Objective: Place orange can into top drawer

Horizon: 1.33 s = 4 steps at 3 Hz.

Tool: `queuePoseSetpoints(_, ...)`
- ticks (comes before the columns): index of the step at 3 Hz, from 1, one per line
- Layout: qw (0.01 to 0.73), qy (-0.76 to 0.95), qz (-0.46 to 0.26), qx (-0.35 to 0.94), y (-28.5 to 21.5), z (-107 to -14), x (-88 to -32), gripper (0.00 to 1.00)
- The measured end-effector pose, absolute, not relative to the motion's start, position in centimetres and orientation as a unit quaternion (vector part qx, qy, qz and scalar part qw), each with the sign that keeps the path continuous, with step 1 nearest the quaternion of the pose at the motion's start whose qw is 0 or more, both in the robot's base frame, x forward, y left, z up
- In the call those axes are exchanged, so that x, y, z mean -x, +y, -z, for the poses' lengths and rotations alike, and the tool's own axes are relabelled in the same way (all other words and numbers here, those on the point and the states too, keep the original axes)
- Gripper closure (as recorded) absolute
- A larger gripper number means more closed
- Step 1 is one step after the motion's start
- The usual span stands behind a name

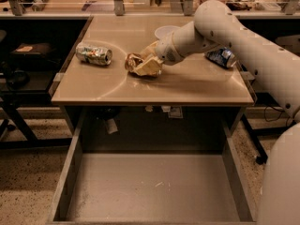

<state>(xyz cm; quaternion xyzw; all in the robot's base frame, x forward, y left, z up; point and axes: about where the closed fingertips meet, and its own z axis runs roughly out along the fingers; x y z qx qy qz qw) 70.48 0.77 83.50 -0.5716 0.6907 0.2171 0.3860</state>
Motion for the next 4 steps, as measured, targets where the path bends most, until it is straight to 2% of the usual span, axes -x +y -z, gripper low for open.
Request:
queuePoseSetpoints(1, 0.386, 0.691, -0.217, 0.572, 0.8, -83.5, -70.5, 0.88)
queuePoseSetpoints(2, 0.386, 0.691, -0.217, 0.572, 0.8, -83.5, -70.5, 1.0)
queuePoseSetpoints(4, 0.393, 0.69, -0.209, 0.571, -0.5, -85.3, -68.7, 1.0)
